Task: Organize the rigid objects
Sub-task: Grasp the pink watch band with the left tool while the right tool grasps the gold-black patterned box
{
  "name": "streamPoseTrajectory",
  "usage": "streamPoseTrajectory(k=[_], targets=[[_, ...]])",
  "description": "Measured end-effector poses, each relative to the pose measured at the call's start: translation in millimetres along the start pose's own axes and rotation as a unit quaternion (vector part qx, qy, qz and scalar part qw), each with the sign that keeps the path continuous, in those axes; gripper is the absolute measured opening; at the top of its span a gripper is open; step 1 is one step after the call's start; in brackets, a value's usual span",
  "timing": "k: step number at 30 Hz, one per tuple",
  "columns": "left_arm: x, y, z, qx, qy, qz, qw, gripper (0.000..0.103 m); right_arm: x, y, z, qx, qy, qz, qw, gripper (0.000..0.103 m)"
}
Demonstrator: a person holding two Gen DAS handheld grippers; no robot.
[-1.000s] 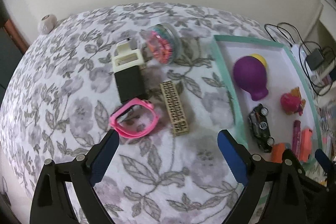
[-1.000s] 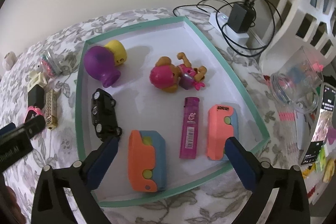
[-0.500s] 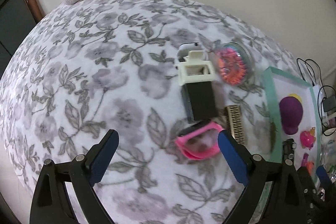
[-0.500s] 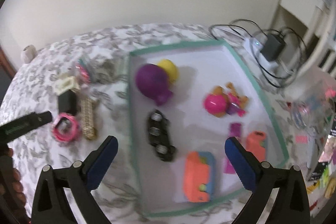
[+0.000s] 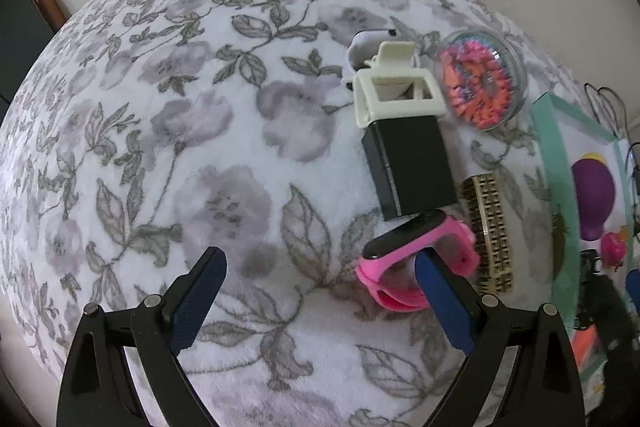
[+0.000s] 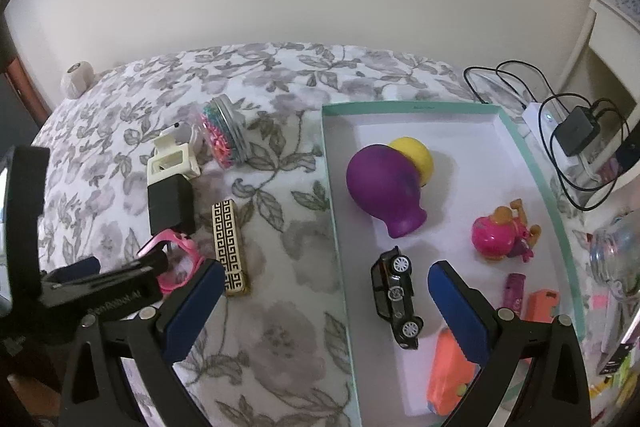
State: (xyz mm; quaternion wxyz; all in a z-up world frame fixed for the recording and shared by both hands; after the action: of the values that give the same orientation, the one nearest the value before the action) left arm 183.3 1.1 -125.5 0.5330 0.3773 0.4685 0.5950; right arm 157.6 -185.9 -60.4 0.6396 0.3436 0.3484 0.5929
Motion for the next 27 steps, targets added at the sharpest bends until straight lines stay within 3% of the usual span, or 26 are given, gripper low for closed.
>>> streamPoseTrajectory(k=[8,10,14,18,27], targets=[[-7,-12,0,-0.007,-0.029,0.055,0.9980,0.096,1,-8,6,0.002,-0.017,0.018,1.000,0.103],[-6,-14,1,-0.009,-0.024,0.052,0.9983,0.095,2,-9,6,0.002,-0.017,0.020,1.000,0.103],[0,-6,-2,-0.020,-0.032,0.073,0.9966,0.086,4,-10,7,0.001,-0.019,0.024,1.000,0.103],[14,-2,0,-0.022,-0.024,0.098,0.9947,0.085,10,-12,7,0.001,-0.007,0.027,1.000,0.102],[24,-7,7,-0.019,-0.011,0.088,0.9959,0.062,41,-21,3,0.004,0.049,0.038,0.998,0.082]])
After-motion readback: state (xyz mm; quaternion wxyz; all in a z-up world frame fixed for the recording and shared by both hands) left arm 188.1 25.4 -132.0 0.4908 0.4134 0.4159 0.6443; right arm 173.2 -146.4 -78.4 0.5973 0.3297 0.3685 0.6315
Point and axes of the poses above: each gripper's, at about its wrist camera, not at the fingertips, and y roughly against the way its jaws point, x to its left, z to its top, the point moved 3 cm from there along -y, roughly the way its jaws point, and after that the axes turned 1 degree about y, right-handed, at the moved point
